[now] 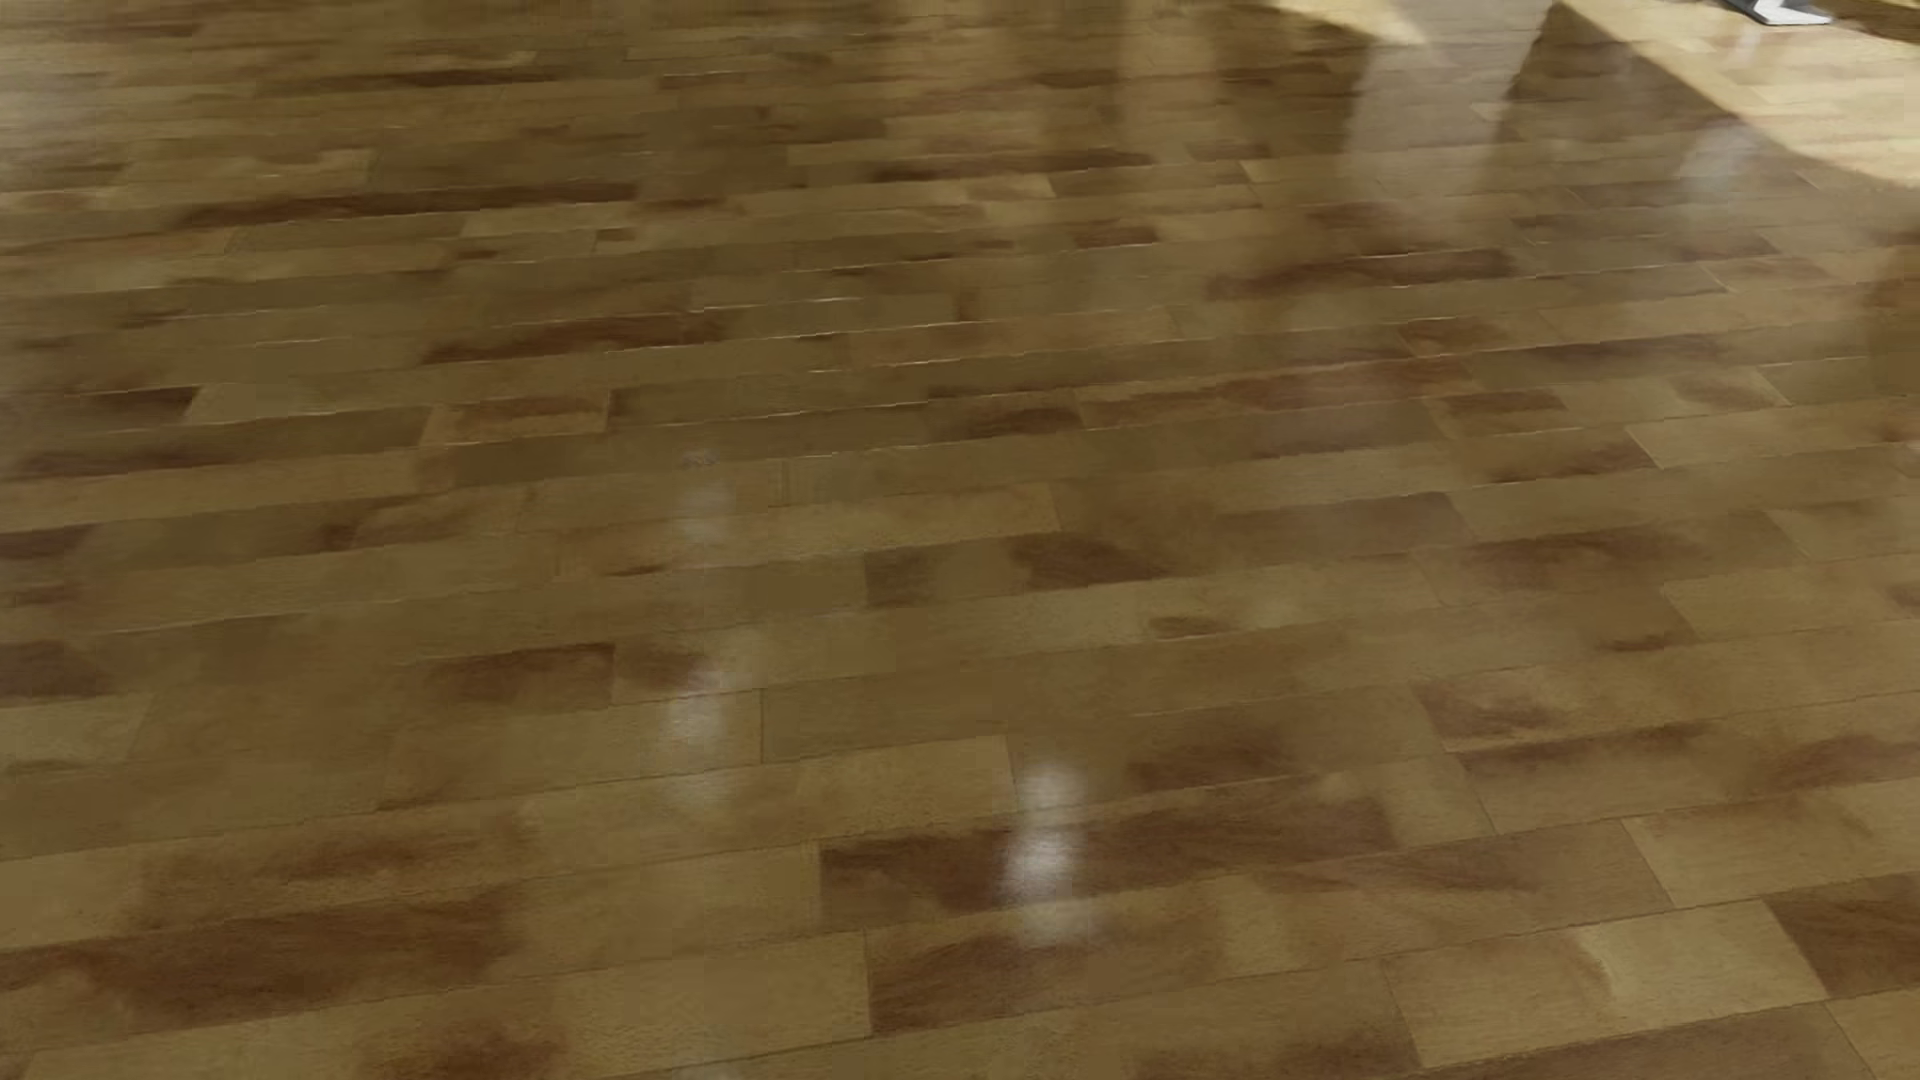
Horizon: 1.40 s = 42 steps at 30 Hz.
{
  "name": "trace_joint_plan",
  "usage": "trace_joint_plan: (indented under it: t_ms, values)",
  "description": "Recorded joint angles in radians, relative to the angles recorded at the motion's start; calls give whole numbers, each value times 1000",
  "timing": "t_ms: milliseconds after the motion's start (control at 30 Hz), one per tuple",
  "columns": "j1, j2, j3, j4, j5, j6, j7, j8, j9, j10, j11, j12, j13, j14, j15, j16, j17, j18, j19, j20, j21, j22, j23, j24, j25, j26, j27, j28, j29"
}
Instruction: Walk to the dark gray shelves
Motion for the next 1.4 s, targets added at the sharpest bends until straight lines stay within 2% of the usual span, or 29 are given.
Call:
trace_joint_plan:
  t_ms: [133,167,200,233,300,333,367,400,433,467,500,567,600,667,700,767,800,833,867,933,967,1033,1133,1167,1200,1233,1267,1333,1400]
  values:
    - [272,-172,-119,45,-39,14,0,0,-31,-100,-618,-90,37,-275,110,45,-2,0,0,74,-20,-137,8,0,0,0,0,0,0]
    - [317,-193,-136,52,-62,11,0,0,-44,-98,-997,-114,40,-286,383,47,-3,0,0,73,-13,-138,22,0,0,0,0,0,0]
    - [363,-215,-166,88,-72,19,0,0,-40,-82,-670,-121,47,-256,168,43,-3,0,0,99,-18,-141,31,0,0,0,0,0,0]
    - [405,-240,-185,126,-65,24,0,0,-37,-45,-559,-109,50,-194,60,35,3,0,0,138,-10,-157,50,0,0,0,0,0,0]
    - [370,-275,-182,194,-5,65,0,0,-70,180,-341,-62,59,142,135,-14,11,0,0,137,8,-72,125,0,0,0,0,0,0]
    - [300,-222,-160,201,29,67,0,0,-59,384,-285,-39,48,312,85,-26,16,0,0,147,0,-22,151,0,0,0,0,0,0]
    - [175,-151,-144,220,105,82,0,0,-40,645,-293,-18,48,363,30,-26,22,0,0,133,-29,-6,119,0,0,0,0,0,0]
    - [80,-42,-93,201,135,76,0,0,-21,808,-339,-27,47,273,3,-33,22,0,0,68,-27,40,100,0,0,0,0,0,0]
    - [-33,50,-34,155,130,48,0,0,-14,889,-383,-12,30,192,-5,-58,25,0,0,98,-29,71,68,0,0,0,0,0,0]
    - [-140,150,30,123,133,27,0,0,-12,862,-451,23,24,195,-8,-39,16,0,0,53,-26,21,14,0,0,0,0,0,0]
    - [-213,259,95,103,133,13,0,0,-8,721,-524,41,20,242,-9,-77,10,0,0,98,-43,98,-28,0,0,0,0,0,0]
    - [-339,434,186,74,96,-24,0,0,-5,331,-619,89,-2,355,-35,-51,1,0,0,23,-65,94,-124,0,0,0,0,0,0]
    - [-397,492,212,94,101,-17,0,0,-16,143,-644,104,-30,302,-63,-50,-9,0,0,20,-75,92,-154,0,0,0,0,0,0]
    - [-472,574,267,137,92,-4,0,0,-33,-47,-640,119,-81,-155,-119,-47,-26,0,0,2,-110,94,-191,0,0,0,0,0,0]
    - [-496,611,296,157,72,-11,0,0,-32,-45,-620,132,-97,-224,-111,-40,-26,0,0,-12,-126,87,-190,0,0,0,0,0,0]
    - [-552,672,326,133,7,-40,0,0,-37,40,-530,150,-88,153,57,-35,-13,0,0,-18,-162,100,-153,0,0,0,0,0,0]
    - [-572,625,310,77,-39,-79,0,0,-53,120,-394,152,-66,327,239,-37,0,0,0,-21,-172,113,-128,0,0,0,0,0,0]
    - [-546,551,282,45,-52,-102,0,0,-54,197,-204,142,-56,359,383,-32,1,0,0,-4,-113,149,-56,0,0,0,0,0,0]
    - [-512,408,252,-11,-68,-122,0,0,-60,220,23,121,-28,331,389,-26,0,0,0,17,-109,148,-55,0,0,0,0,0,0]
    - [-295,201,142,-44,-34,-121,0,0,-28,138,264,68,1,207,105,-27,-6,0,0,74,-50,147,-41,0,0,0,0,0,0]
    - [-183,94,79,-45,-9,-111,0,0,-25,80,270,42,28,131,43,-12,-11,0,0,63,-32,116,-32,0,0,0,0,0,0]
    - [51,-43,-50,-6,32,-77,0,0,-13,-51,44,24,80,-31,34,16,-25,0,0,113,-28,-8,18,0,0,0,0,0,0]
    - [277,-168,-166,32,-2,-69,0,0,-48,-83,-509,-49,138,-298,71,40,-47,0,0,178,-27,-154,84,0,0,0,0,0,0]
    - [319,-174,-185,38,-10,-75,0,0,-63,-82,-637,-75,151,-323,177,46,-48,0,0,205,-18,-184,111,0,0,0,0,0,0]
    - [341,-205,-183,36,-13,-83,0,0,-82,-100,-1040,-97,163,-301,661,46,-48,0,0,224,-22,-198,134,0,0,0,0,0,0]
    - [378,-237,-175,52,1,-87,0,0,-72,-82,-647,-97,169,-227,229,43,-47,0,0,244,-17,-209,164,0,0,0,0,0,0]
    - [403,-249,-168,79,23,-82,0,0,-63,-3,-518,-77,166,-105,26,30,-49,0,0,267,4,-196,195,0,0,0,0,0,0]
    - [286,-254,-132,164,95,-61,0,0,-44,409,-277,-39,143,156,7,-8,-41,0,0,263,-5,-63,223,0,0,0,0,0,0]
    - [19,-108,-74,159,188,-86,0,0,-27,930,-323,-21,84,115,-28,2,-33,0,0,167,34,67,143,0,0,0,0,0,0]
